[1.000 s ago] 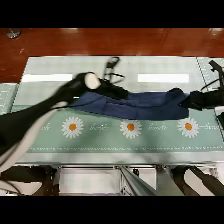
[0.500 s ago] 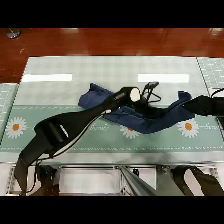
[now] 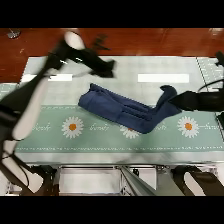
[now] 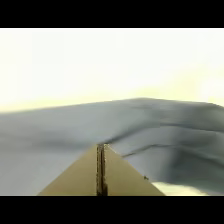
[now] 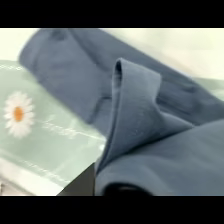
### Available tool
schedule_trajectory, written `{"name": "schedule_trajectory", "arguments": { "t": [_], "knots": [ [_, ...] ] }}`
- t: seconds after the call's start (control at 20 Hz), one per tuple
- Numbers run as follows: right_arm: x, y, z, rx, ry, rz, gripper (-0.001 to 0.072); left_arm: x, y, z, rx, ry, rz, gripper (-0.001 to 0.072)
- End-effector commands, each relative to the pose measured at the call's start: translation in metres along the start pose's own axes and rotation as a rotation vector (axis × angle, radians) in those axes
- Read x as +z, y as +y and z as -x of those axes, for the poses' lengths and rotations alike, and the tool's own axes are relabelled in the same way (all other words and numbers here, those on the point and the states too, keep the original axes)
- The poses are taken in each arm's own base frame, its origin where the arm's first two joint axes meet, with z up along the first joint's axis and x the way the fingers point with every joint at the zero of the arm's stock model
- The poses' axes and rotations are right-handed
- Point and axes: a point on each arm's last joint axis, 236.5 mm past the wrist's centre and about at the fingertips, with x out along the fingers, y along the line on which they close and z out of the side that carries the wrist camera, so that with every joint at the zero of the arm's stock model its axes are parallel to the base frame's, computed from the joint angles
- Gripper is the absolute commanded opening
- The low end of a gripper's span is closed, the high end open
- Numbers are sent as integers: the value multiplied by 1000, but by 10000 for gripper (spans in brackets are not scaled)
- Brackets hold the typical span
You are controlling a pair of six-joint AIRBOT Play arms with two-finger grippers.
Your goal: Fold the shirts.
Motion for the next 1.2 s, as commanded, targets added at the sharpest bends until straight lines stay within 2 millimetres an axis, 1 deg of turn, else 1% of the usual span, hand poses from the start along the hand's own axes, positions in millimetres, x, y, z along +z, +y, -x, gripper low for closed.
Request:
{"name": "schedule_trajectory", "arguments": {
  "t": [0.0, 0.05, 0.1, 0.15, 0.2, 0.25, 0.3, 0.35, 0.45, 0.55, 0.6, 0.65, 0.7, 0.75, 0.8, 0.85, 0.9, 1.0, 1.05, 1.1, 1.15],
  "knots": [
    [16, 38, -39, 74, 62, 39, 22, -7, 94, 136, 273, -156, 83, 17],
    [24, 49, -56, 92, 82, 62, 22, -10, 96, 166, 289, -249, 78, 16],
    [33, 61, -74, 108, 98, 83, 22, -17, 94, 192, 304, -352, 75, 17],
    [40, 71, -94, 121, 117, 96, 22, -29, 90, 209, 315, -430, 73, 17],
    [46, 84, -118, 139, 145, 110, 22, -48, 85, 216, 319, -488, 70, 17],
    [49, 95, -143, 156, 180, 120, 22, -70, 82, 213, 317, -519, 72, 17],
    [50, 104, -166, 166, 215, 131, 22, -94, 78, 203, 296, -520, 84, 17],
    [49, 112, -190, 174, 248, 141, 22, -117, 75, 187, 259, -509, 102, 17],
    [46, 129, -238, 192, 303, 147, 22, -165, 70, 146, 177, -465, 148, 17],
    [41, 150, -283, 236, 347, 128, 22, -199, 78, 108, 145, -417, 186, 17],
    [38, 157, -301, 251, 360, 127, 23, -210, 84, 92, 137, -395, 210, 17],
    [35, 159, -316, 253, 377, 112, 104, -220, 92, 79, 138, -373, 237, 17],
    [30, 159, -326, 258, 401, 80, 444, -227, 100, 70, 145, -359, 255, 17],
    [28, 161, -326, 282, 422, 78, 623, -231, 105, 64, 152, -349, 269, 17],
    [31, 157, -319, 289, 440, 84, 624, -233, 108, 62, 155, -343, 274, 17],
    [39, 149, -305, 287, 455, 84, 624, -233, 108, 61, 158, -340, 274, 17],
    [49, 136, -282, 282, 476, 79, 624, -233, 109, 61, 158, -340, 273, 17],
    [67, 105, -218, 272, 523, 120, 623, -233, 109, 61, 159, -339, 271, 17],
    [74, 86, -180, 242, 533, 163, 623, -233, 109, 61, 159, -339, 271, 17],
    [83, 63, -147, 165, 517, 207, 622, -233, 109, 61, 159, -339, 271, 18],
    [93, 33, -115, 39, 467, 232, 623, -233, 109, 61, 159, -339, 271, 18]
  ]
}}
